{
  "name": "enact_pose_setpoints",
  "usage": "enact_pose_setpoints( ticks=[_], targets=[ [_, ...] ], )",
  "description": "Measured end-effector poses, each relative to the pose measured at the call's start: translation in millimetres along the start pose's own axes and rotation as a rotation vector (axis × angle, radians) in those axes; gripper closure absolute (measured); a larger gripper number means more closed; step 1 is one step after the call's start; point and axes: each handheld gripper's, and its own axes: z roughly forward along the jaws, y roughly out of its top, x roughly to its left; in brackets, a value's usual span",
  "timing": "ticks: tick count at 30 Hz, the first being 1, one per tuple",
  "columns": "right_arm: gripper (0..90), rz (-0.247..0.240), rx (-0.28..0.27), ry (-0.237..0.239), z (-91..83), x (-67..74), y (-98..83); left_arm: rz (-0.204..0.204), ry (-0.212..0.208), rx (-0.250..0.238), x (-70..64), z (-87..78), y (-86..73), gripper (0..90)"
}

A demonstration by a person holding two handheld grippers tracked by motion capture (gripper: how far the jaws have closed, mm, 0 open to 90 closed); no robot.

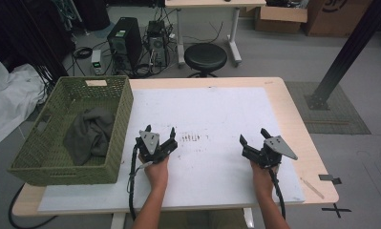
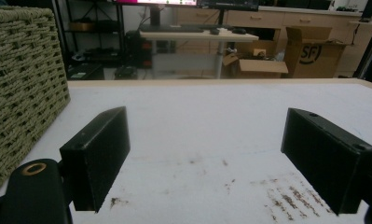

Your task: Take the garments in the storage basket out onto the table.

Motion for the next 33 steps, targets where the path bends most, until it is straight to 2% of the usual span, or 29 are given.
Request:
enact_pose_setpoints(
  ticks=[24, 33],
  targets=[
    [14.8, 0.002, -0.021, 0.006, -1.9, 0.0, -0.8, -0.002, -0.009, -0.003, 0.7, -0.4, 0.0, 15.9],
    [14.8, -0.001, -0.022, 0.006, -1.9, 0.1, -0.8, 0.002, 0.005, -0.002, 1.9, 0.1, 1.1, 16.1]
  ],
)
